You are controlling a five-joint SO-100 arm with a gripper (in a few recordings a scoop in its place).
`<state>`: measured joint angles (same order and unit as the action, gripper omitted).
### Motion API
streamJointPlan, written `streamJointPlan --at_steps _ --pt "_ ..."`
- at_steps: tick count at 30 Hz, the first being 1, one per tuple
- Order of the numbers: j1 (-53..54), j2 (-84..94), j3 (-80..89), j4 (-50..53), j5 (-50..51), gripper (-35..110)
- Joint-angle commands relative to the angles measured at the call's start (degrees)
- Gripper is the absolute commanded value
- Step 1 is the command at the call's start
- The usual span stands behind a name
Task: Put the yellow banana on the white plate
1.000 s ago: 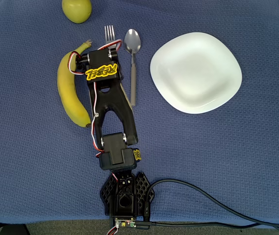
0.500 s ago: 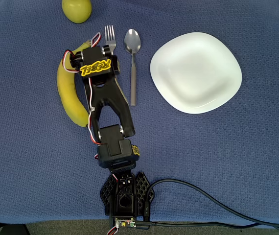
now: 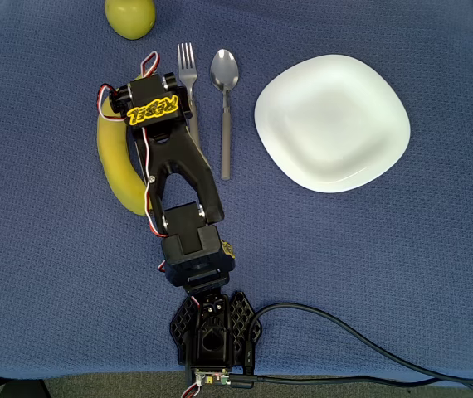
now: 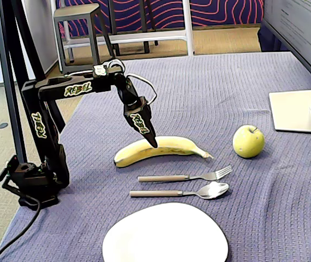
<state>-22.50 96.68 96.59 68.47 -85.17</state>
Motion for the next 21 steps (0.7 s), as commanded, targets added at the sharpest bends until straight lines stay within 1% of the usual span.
streamJointPlan --at_steps 1,4,12,16,21 --pt "-2.9 1.8 -4.3 -0.6 -6.9 28" --pt "-4.5 2.3 -4.7 -0.4 -3.2 33" --pt "-9.0 0.6 -4.5 2.6 1.3 38" --pt "-10.0 -1.5 -4.1 2.5 4.7 39" --pt "-11.5 -2.9 -4.0 3.2 6.4 40"
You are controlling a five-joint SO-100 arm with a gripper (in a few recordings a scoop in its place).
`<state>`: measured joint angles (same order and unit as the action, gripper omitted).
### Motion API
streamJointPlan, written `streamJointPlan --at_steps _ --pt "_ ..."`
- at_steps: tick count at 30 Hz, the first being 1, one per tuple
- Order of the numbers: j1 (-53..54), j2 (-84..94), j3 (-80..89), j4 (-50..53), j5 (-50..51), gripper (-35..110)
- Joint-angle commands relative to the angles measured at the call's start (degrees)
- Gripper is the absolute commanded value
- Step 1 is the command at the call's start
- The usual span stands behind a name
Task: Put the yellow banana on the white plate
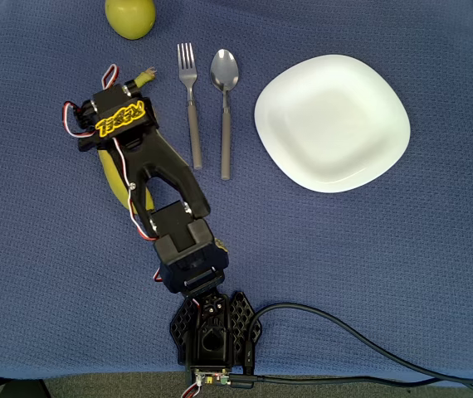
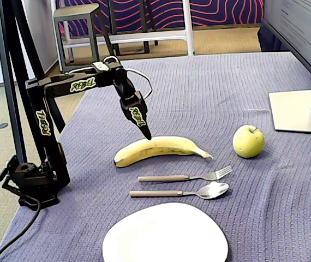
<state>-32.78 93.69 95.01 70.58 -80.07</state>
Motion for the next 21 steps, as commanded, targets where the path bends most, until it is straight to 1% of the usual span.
streamJointPlan --at_steps 1,10,21 --pt "-1.5 -0.2 -2.5 1.4 1.6 40" --pt "-3.1 -3.9 -3.3 4.4 0.8 39" --pt "-3.8 -8.1 -5.6 5.5 0.8 38"
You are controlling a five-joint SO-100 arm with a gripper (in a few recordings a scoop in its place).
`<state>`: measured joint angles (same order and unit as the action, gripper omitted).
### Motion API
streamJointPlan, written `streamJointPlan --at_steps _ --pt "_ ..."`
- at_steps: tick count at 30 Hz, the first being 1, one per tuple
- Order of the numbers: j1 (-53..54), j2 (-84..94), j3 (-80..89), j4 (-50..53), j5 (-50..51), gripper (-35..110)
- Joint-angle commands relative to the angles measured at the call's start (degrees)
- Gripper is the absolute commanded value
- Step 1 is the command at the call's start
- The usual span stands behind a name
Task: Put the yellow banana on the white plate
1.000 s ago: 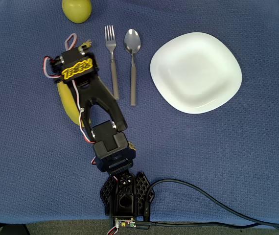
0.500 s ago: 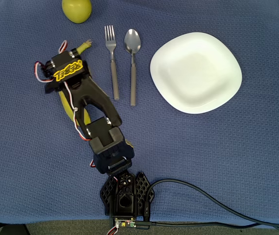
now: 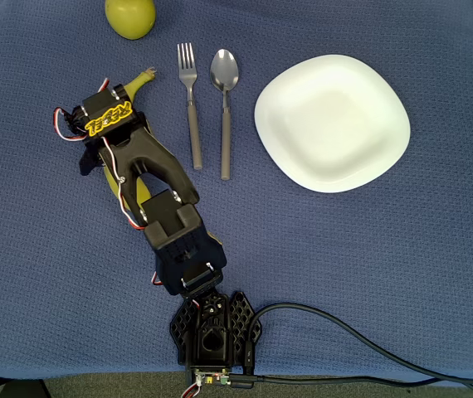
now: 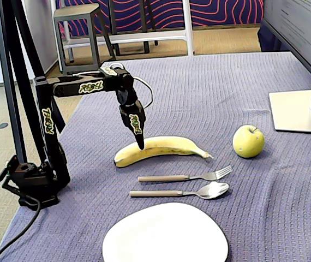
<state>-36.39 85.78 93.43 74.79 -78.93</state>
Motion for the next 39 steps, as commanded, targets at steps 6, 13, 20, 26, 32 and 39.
streamJointPlan --at_steps 6,13,20,26,32,39 --pt "0.1 -3.5 -5.6 0.7 -0.3 38" --pt "0.6 -5.5 -6.0 0.3 -0.9 37" --pt "1.8 -8.5 -7.6 -1.4 -1.7 36" --pt "2.2 -11.3 -8.8 -2.1 -1.6 36" --pt "2.1 -13.6 -9.0 -3.2 -1.7 34" --pt "1.7 -14.9 -9.0 -5.0 -0.1 0"
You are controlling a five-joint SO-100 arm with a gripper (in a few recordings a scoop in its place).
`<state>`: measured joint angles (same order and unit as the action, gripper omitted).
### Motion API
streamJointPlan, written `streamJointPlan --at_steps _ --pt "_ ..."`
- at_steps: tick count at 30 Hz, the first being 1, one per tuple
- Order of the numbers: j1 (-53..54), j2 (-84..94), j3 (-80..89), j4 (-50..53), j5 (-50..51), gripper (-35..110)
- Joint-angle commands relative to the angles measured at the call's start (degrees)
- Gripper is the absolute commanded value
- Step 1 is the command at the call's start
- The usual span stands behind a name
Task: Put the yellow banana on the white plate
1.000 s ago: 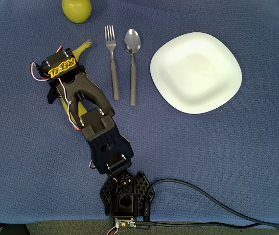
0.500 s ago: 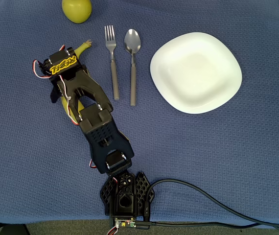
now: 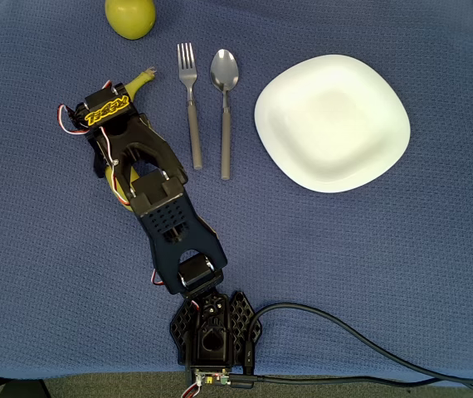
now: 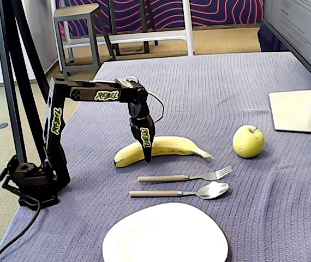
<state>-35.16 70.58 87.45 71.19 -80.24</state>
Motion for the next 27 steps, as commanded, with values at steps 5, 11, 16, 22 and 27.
streamJointPlan --at_steps 5,11,16,22,27 --pt "0.4 0.9 -3.4 -1.8 1.3 0" --pt "0.7 2.5 -2.7 -1.3 1.8 0" --pt "-0.2 5.6 -3.7 2.1 2.6 0" --pt "-1.1 9.2 -6.2 4.1 3.5 0" --pt "-1.8 12.2 -6.7 4.6 3.4 0"
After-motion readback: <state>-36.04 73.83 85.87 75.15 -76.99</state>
